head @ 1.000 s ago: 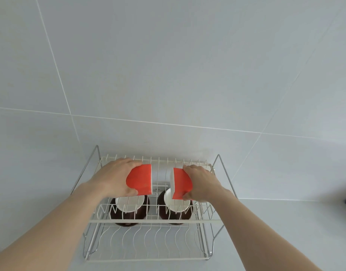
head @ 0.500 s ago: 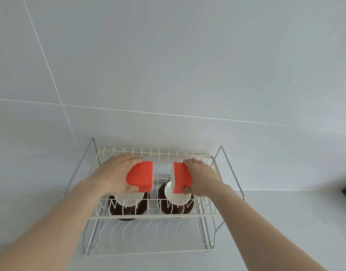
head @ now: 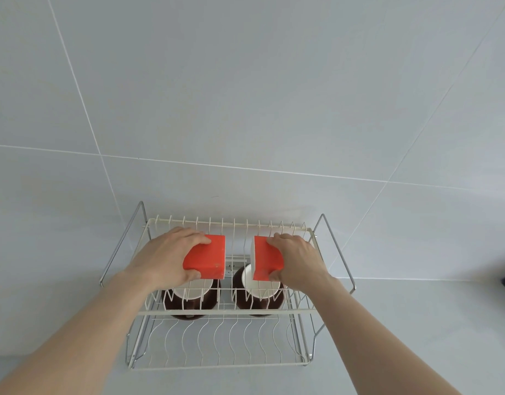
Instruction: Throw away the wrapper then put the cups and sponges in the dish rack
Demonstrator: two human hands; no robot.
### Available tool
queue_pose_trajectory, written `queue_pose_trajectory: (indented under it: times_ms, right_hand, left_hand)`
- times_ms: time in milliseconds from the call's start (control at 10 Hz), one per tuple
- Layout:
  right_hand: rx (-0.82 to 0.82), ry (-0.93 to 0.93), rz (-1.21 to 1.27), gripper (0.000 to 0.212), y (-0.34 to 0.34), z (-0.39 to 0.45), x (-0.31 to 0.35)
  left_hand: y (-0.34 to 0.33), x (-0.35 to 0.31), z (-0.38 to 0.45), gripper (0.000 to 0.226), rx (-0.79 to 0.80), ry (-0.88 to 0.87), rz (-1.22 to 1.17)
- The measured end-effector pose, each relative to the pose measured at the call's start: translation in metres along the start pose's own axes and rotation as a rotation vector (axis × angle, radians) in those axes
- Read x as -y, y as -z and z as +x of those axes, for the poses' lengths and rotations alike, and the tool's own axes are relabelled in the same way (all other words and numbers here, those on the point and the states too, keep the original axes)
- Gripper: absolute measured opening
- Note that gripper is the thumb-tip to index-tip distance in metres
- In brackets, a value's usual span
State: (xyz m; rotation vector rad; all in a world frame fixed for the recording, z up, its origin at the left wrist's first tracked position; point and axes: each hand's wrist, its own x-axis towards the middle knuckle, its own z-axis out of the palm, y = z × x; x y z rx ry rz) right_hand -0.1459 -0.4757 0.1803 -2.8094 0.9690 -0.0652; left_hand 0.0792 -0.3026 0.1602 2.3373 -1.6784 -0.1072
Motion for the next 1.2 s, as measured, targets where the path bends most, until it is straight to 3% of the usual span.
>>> queue_pose_trajectory:
  times_ms: [900,1200]
  right_hand:
    - [0.012,0.031,-0.026,0.082,-0.003,-0.008,0.003]
    - [-0.086,-0.014,-0.004,0.074,0.015,-0.035,0.0]
  left_hand:
    - [0.012,-0.012,-0.003,0.079,0.09,0.029,0.089]
    - [0.026,-0.035,-0.027,0.085,0.025,0.096,0.062]
